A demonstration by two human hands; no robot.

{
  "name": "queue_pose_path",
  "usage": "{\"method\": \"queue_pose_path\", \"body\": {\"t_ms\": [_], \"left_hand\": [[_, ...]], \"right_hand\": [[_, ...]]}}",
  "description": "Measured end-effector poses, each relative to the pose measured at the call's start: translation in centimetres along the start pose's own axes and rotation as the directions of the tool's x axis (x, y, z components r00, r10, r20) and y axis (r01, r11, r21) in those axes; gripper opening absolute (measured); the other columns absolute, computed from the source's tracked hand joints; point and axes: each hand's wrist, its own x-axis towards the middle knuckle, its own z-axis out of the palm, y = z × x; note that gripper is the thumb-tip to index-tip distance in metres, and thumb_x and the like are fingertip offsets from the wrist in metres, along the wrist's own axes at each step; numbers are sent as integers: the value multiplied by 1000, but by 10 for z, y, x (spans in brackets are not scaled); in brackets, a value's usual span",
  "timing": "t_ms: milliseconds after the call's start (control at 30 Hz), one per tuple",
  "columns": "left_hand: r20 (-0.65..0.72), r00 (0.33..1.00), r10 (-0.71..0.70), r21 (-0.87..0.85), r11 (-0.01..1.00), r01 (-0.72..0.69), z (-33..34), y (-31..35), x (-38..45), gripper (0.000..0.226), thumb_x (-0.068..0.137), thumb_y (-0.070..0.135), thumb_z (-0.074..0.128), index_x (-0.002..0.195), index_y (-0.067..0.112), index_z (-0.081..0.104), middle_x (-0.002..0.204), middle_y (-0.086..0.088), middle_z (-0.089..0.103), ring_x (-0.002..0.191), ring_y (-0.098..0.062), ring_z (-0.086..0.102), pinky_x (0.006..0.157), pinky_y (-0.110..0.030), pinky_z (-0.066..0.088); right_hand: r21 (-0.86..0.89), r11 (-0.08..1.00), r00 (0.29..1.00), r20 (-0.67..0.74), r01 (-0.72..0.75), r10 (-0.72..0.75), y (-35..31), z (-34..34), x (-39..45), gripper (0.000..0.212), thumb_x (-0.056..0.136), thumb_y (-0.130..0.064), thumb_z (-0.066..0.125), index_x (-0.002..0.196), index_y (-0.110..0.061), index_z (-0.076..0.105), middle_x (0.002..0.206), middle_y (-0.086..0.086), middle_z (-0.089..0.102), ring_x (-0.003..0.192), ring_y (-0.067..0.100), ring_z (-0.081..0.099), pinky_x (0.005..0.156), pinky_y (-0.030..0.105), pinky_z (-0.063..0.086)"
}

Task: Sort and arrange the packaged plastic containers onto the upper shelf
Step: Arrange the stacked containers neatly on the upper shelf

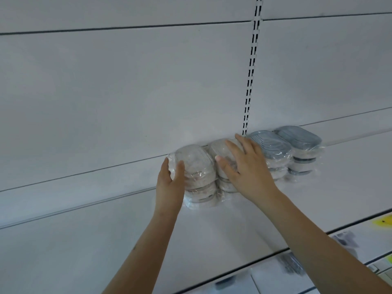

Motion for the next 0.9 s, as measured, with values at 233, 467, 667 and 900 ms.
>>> {"method": "queue_pose_path", "body": {"t_ms": [233, 467, 667, 900], "left_hand": [[5, 978, 206, 224, 953, -202, -10, -17, -42, 61, 96, 53, 50, 151, 31, 38, 149, 16, 43, 136, -3, 42, 115, -33, 37], [-36, 983, 178, 360, 920, -154, -25, -41, -78, 73, 95, 47, 53, 158, 30, 20, 157, 10, 33, 142, -6, 35, 115, -31, 35], [77, 966, 245, 424, 869, -254, -45, -60, -123, 64, 93, 48, 49, 152, 29, 34, 147, 16, 41, 134, -2, 42, 110, -30, 42], [315, 869, 381, 362, 798, -482, -89, -77, -192, 51, 95, 42, 47, 145, 30, 45, 141, 21, 45, 128, 1, 48, 105, -17, 41]], "right_hand": [[183, 982, 989, -148, 45, -18, -13, -5, -6, 67, 97, -62, 32, 145, -18, 49, 155, 3, 39, 144, 22, 29, 116, 37, 24], [260, 944, 925, -367, 205, -100, -22, 14, -13, 51, 102, -43, 44, 131, -5, 60, 138, 12, 56, 129, 27, 50, 111, 39, 38], [258, 945, 920, -379, 203, -95, -47, 15, -42, 44, 103, -37, 46, 130, -5, 59, 137, 12, 56, 130, 25, 47, 112, 21, 29], [233, 954, 915, -396, 187, -82, -96, 2, -94, 45, 103, -36, 44, 132, -4, 58, 136, 12, 57, 129, 26, 48, 111, 26, 33]]}}
